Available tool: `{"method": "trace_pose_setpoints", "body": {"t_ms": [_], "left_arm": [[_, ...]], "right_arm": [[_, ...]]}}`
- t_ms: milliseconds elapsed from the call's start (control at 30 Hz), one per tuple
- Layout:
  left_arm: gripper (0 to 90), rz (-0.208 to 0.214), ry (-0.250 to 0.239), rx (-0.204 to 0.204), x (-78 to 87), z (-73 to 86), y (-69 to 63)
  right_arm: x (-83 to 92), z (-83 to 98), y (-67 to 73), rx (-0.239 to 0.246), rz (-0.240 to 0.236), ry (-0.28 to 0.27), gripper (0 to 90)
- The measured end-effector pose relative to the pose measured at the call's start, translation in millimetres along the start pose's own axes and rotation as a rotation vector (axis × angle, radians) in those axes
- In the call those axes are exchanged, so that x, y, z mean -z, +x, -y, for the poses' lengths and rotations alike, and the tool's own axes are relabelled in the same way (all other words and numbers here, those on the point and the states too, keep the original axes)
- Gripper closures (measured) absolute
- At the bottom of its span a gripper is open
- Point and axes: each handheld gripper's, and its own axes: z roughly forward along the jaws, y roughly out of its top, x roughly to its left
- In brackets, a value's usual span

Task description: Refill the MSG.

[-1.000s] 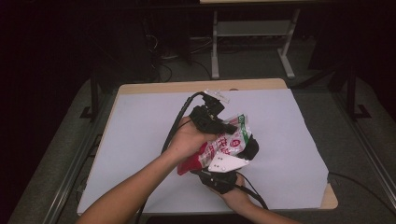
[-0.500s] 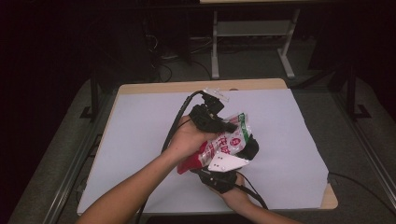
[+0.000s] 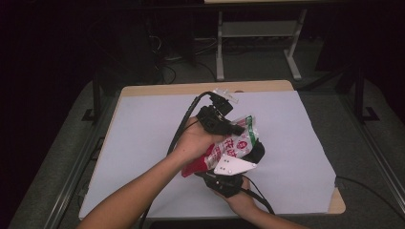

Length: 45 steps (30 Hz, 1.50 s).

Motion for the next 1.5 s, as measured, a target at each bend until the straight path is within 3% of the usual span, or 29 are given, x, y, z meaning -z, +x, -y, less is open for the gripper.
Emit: {"method": "trace_pose_setpoints", "body": {"t_ms": [1500], "left_arm": [[90.0, -0.014, 0.001, 0.012, -1.7, 0.2, 1.4]], "right_arm": [[-0.1, -1.0, 0.3, 0.004, -0.013, -0.010, 90.0]]}}
